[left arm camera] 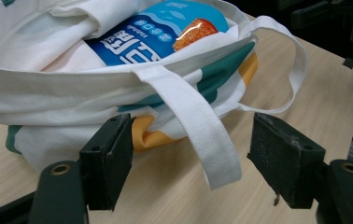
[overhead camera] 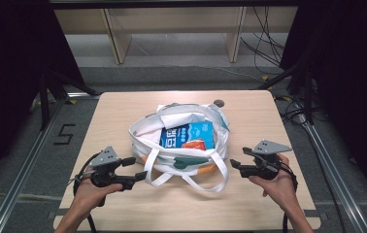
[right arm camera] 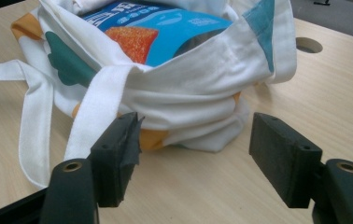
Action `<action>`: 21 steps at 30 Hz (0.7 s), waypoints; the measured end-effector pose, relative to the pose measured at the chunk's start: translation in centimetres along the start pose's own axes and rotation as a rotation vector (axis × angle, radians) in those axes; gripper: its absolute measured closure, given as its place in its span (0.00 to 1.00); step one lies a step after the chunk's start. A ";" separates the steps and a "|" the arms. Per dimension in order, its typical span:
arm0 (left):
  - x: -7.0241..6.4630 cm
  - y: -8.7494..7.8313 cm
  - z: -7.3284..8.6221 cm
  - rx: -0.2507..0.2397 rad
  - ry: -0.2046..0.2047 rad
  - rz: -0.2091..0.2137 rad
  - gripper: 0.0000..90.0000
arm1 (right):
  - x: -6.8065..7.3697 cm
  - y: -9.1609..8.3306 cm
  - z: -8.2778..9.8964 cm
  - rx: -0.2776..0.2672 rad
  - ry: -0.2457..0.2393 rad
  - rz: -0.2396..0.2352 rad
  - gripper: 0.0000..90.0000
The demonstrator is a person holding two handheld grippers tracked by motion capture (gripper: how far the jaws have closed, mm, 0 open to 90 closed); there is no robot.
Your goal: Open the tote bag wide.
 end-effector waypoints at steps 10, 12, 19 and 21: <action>-0.9 0.2 1.0 0.012 0.015 0.014 0.31 | 0.0 -0.4 1.2 0.005 0.043 -0.012 0.37; -0.9 0.3 1.3 0.012 0.014 0.009 0.31 | 0.0 -0.5 1.4 0.009 0.045 -0.009 0.36; -1.3 0.5 1.8 0.004 0.002 0.012 0.30 | 0.0 -0.8 1.9 0.002 0.030 -0.017 0.36; -1.5 0.5 2.0 0.001 0.017 0.016 0.30 | 0.3 -1.0 2.3 0.013 0.046 -0.017 0.36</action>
Point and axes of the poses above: each handheld gripper's, and its own axes: y roughly forward along the jaws, z roughly out of its underside, x roughly to its left, the point moved 10 cm from there along y, roughly forward along the jaws, and after that the axes turned 11 degrees about z, right-handed, at the moved point
